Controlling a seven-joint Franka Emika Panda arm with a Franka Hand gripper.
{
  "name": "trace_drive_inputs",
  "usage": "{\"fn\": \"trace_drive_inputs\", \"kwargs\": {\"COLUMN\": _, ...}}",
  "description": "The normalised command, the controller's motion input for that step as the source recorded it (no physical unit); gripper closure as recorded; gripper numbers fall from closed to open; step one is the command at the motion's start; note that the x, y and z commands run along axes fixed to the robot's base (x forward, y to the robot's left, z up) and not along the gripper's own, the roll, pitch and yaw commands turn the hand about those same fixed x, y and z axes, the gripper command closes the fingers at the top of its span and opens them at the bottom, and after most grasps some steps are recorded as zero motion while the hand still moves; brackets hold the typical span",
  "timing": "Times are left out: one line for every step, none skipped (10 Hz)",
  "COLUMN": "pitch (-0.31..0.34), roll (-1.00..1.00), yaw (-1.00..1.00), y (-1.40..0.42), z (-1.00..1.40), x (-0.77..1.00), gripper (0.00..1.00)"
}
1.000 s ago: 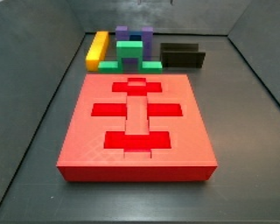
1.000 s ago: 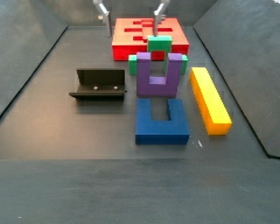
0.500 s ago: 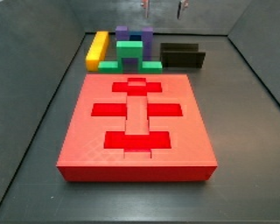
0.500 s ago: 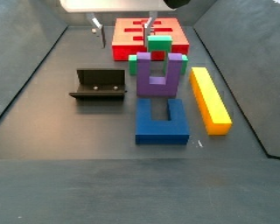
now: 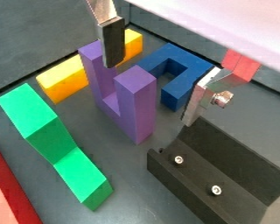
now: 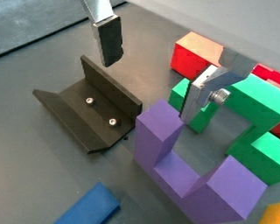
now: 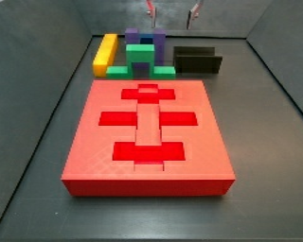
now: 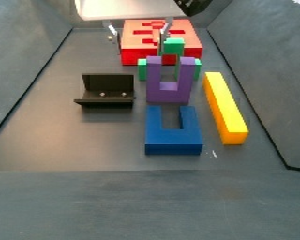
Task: Pick up the purple object. Move up. Move to above the board. Insert the purple object.
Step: Pick up the purple object.
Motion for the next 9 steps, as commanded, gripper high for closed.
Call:
{"fn": "trace_drive_inputs", "kwargs": {"pitch": 0.000, "roll": -0.04, "yaw": 0.00, "y": 0.08, "z": -0.10, "x": -0.15, "gripper": 0.00}}
{"fn": "trace_drive_inputs", "kwargs": {"pitch": 0.000, "roll": -0.02, "yaw": 0.00, "y": 0.01, "z": -0.03, "x": -0.21, "gripper": 0.00}}
{"fn": "trace_drive_inputs", "kwargs": {"pitch": 0.000, "roll": -0.04, "yaw": 0.00, "y": 0.02, "z": -0.04, "x": -0.19, "gripper": 0.00}}
{"fn": "trace_drive_inputs", "kwargs": {"pitch": 0.000, "roll": -0.04, "yaw": 0.00, "y": 0.04, "z": -0.08, "x": -0.20, "gripper": 0.00}}
{"fn": "trace_drive_inputs", "kwargs": {"pitch": 0.000, "roll": -0.07, "yaw": 0.00, "y": 0.11, "z": -0.11, "x": -0.20, "gripper": 0.00}}
{"fn": "trace_drive_inputs", "kwargs": {"pitch": 0.000, "roll": -0.09, "yaw": 0.00, "y": 0.20, "z": -0.14, "x": -0.12, "gripper": 0.00}}
{"fn": "trace_drive_inputs", "kwargs": {"pitch": 0.000, "roll": -0.08, "yaw": 0.00, "y": 0.19, "z": -0.13, "x": -0.06, "gripper": 0.00}}
{"fn": "trace_drive_inputs", "kwargs": {"pitch": 0.000, "roll": -0.07, "yaw": 0.00, "y": 0.08, "z": -0.14, "x": 0.00, "gripper": 0.00}}
{"fn": "trace_drive_inputs", "kwargs": {"pitch": 0.000, "roll": -0.04, "yaw": 0.00, "y": 0.00, "z": -0.21, "x": 0.01, "gripper": 0.00}}
